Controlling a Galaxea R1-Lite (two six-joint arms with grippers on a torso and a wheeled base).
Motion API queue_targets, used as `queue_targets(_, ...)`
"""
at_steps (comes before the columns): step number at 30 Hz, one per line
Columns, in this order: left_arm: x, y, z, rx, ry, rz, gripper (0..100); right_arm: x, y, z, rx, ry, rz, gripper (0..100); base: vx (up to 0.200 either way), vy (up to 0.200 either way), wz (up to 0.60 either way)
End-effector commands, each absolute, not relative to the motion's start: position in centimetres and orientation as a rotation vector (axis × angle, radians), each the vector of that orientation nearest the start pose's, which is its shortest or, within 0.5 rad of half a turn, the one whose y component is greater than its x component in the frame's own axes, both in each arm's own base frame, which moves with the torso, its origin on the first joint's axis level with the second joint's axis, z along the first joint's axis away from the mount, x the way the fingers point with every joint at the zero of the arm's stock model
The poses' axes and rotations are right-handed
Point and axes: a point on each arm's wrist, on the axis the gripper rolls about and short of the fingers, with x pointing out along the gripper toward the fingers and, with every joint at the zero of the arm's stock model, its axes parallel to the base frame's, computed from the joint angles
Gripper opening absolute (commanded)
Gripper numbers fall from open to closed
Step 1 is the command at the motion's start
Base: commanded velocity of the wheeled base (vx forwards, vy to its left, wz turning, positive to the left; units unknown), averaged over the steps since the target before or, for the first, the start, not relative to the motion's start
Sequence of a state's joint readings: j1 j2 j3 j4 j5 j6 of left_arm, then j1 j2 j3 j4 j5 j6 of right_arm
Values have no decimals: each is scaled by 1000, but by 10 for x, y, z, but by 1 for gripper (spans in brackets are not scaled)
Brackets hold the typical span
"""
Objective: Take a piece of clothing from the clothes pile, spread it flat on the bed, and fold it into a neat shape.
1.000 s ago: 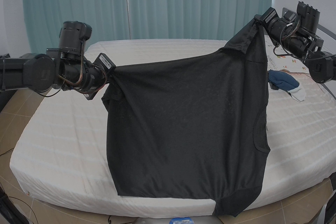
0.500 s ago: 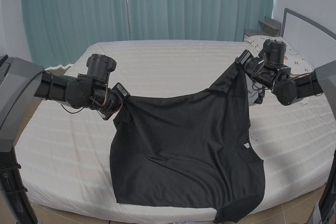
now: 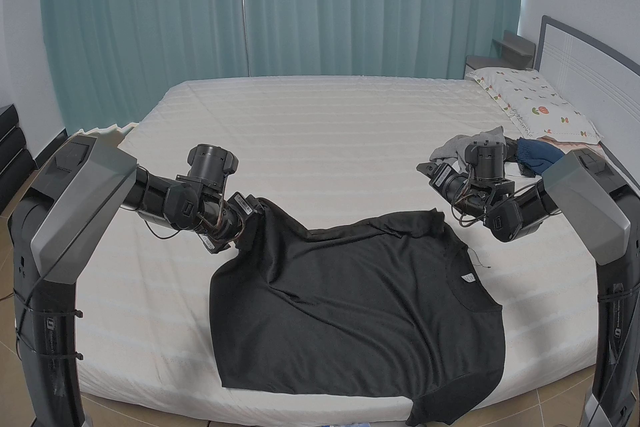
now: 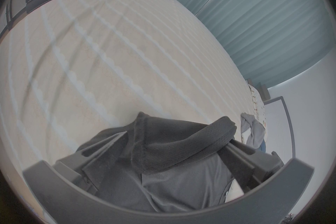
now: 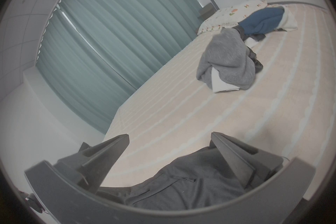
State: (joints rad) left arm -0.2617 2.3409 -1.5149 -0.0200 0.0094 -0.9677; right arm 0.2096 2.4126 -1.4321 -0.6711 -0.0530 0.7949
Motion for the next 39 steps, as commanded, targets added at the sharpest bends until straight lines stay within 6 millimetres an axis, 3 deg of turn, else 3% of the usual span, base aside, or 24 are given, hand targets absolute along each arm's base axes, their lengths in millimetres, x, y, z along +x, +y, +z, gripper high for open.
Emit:
queue_targets(1,447,-104,56,-818,829,211,100,477,77,72,830,311,-23,100,0,0,0)
queue_targets(5,450,-93,57,-841,821,237,100,473,62,70,913,325,-77,100,0,0,0)
queue_targets(12,440,-87,52,-806,964,183,100,452,59,48,938,417,-133,100,0,0,0)
queue_targets(18,442,-82,45,-813,989,179,100,440,55,51,1018,440,-157,100,0,0,0)
queue_targets(31,484,-85,19,-836,916,160,100,431,46,41,1086,439,-177,100,0,0,0)
queue_targets(32,486,-85,18,-838,910,158,0,431,47,40,1084,443,-177,100,0,0,0)
queue_targets(39,488,-86,19,-840,900,150,0,434,47,38,1085,450,-163,100,0,0,0)
